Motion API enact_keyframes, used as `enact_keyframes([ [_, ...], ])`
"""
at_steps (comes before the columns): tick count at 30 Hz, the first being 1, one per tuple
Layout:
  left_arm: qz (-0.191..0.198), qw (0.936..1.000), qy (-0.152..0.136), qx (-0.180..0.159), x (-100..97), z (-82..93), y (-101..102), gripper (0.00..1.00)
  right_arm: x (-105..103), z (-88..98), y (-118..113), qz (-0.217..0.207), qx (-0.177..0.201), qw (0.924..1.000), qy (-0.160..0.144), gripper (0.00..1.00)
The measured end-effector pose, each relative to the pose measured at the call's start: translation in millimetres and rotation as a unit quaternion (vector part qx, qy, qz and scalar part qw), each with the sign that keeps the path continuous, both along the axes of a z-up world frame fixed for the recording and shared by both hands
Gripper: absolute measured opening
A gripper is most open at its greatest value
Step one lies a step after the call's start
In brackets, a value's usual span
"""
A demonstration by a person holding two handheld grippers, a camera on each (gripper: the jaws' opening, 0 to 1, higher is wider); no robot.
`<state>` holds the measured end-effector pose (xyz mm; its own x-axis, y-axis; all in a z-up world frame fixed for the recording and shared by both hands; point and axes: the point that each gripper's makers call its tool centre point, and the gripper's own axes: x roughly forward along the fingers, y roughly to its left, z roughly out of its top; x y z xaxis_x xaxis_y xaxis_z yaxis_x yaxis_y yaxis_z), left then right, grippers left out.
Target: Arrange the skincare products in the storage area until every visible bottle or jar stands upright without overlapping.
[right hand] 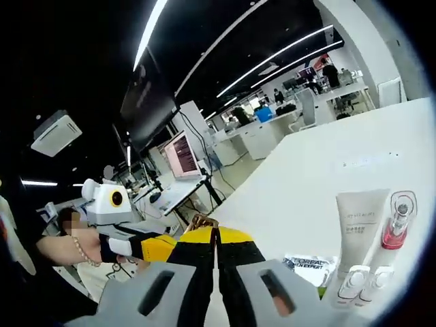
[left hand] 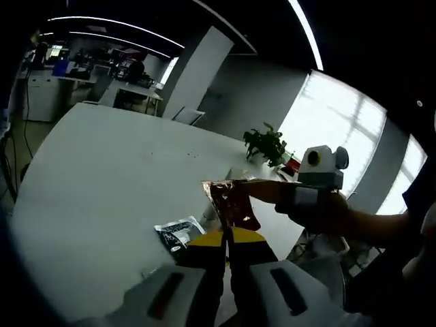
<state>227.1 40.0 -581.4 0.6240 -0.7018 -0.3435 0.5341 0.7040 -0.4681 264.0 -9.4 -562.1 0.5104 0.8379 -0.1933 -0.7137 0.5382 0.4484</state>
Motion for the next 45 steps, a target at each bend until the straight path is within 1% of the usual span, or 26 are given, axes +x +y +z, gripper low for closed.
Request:
enact_keyframes([
  [3, 0.008, 0.9998, 0.010, 0.016, 4.4, -11.0, 9.6, 0.02, 3.6, -13.5, 6.6, 0.002, -0.020, 0.9998, 0.001, 0.01],
  [5, 0.008, 0.9994, 0.013, 0.031, 4.3, -17.0, 10.2, 0.02, 6.2, -22.6, 10.9, 0.005, -0.042, 0.9991, -0.001, 0.01],
  [9, 0.016, 0.9987, 0.030, 0.038, 8.4, -31.9, 15.9, 0.02, 12.5, -38.3, 19.6, 0.004, -0.076, 0.9971, -0.005, 0.01],
  [12, 0.022, 0.9979, 0.039, 0.048, 14.1, -41.9, 22.0, 0.02, 16.7, -46.9, 25.3, 0.002, -0.090, 0.9959, -0.007, 0.01],
  [14, 0.025, 0.9977, 0.040, 0.048, 17.2, -45.1, 23.1, 0.02, 22.6, -53.6, 25.0, -0.013, -0.115, 0.9931, -0.016, 0.01],
  [15, 0.027, 0.9976, 0.045, 0.045, 18.2, -46.1, 22.5, 0.02, 24.5, -53.9, 24.8, -0.018, -0.122, 0.9922, -0.022, 0.01],
  [16, 0.029, 0.9971, 0.047, 0.052, 21.3, -50.3, 23.8, 0.02, 26.4, -57.0, 25.1, -0.021, -0.135, 0.9902, -0.028, 0.01],
  [18, 0.028, 0.9962, 0.049, 0.065, 24.8, -57.8, 25.2, 0.02, 31.1, -64.4, 28.6, -0.024, -0.149, 0.9881, -0.032, 0.01],
  [20, 0.029, 0.9957, 0.056, 0.068, 29.6, -65.7, 25.4, 0.02, 32.5, -68.0, 29.8, -0.027, -0.154, 0.9872, -0.029, 0.01],
  [21, 0.029, 0.9955, 0.057, 0.070, 31.6, -68.6, 26.0, 0.02, 35.6, -73.8, 30.4, -0.030, -0.157, 0.9868, -0.025, 0.01],
  [22, 0.031, 0.9952, 0.060, 0.070, 34.0, -71.9, 27.0, 0.02, 36.4, -75.4, 30.7, -0.030, -0.158, 0.9866, -0.024, 0.01],
  [25, 0.031, 0.9944, 0.070, 0.074, 41.9, -82.2, 29.9, 0.02, 44.6, -89.7, 32.0, -0.032, -0.173, 0.9843, -0.016, 0.01],
  [28, 0.030, 0.9936, 0.076, 0.078, 47.2, -90.7, 31.0, 0.02, 49.8, -99.8, 33.3, -0.033, -0.186, 0.9820, -0.010, 0.01],
  [29, 0.030, 0.9933, 0.082, 0.076, 49.5, -94.5, 31.5, 0.02, 53.8, -106.9, 34.3, -0.034, -0.192, 0.9808, -0.009, 0.01],
  [31, 0.031, 0.9927, 0.088, 0.077, 50.2, -99.7, 28.2, 0.02, 57.8, -116.8, 35.8, -0.033, -0.204, 0.9785, -0.004, 0.01],
  [33, 0.030, 0.9914, 0.096, 0.083, 52.6, -110.1, 29.7, 0.02, 60.6, -125.1, 37.7, -0.031, -0.213, 0.9767, 0.002, 0.01],
  [38, 0.032, 0.9892, 0.112, 0.089, 59.5, -129.1, 35.2, 0.02, 63.8, -140.6, 40.2, -0.027, -0.232, 0.9724, 0.009, 0.01],
  [40, 0.032, 0.9886, 0.116, 0.091, 60.7, -133.5, 35.3, 0.02, 66.4, -148.5, 40.9, -0.026, -0.239, 0.9707, 0.013, 0.01],
  [43, 0.031, 0.9872, 0.122, 0.098, 64.2, -144.5, 38.0, 0.02, 67.1, -155.3, 41.4, -0.025, -0.245, 0.9689, 0.017, 0.01],
  [45, 0.030, 0.9867, 0.124, 0.101, 65.5, -146.2, 37.9, 0.02, 68.4, -160.2, 41.8, -0.025, -0.249, 0.9679, 0.020, 0.01],
])
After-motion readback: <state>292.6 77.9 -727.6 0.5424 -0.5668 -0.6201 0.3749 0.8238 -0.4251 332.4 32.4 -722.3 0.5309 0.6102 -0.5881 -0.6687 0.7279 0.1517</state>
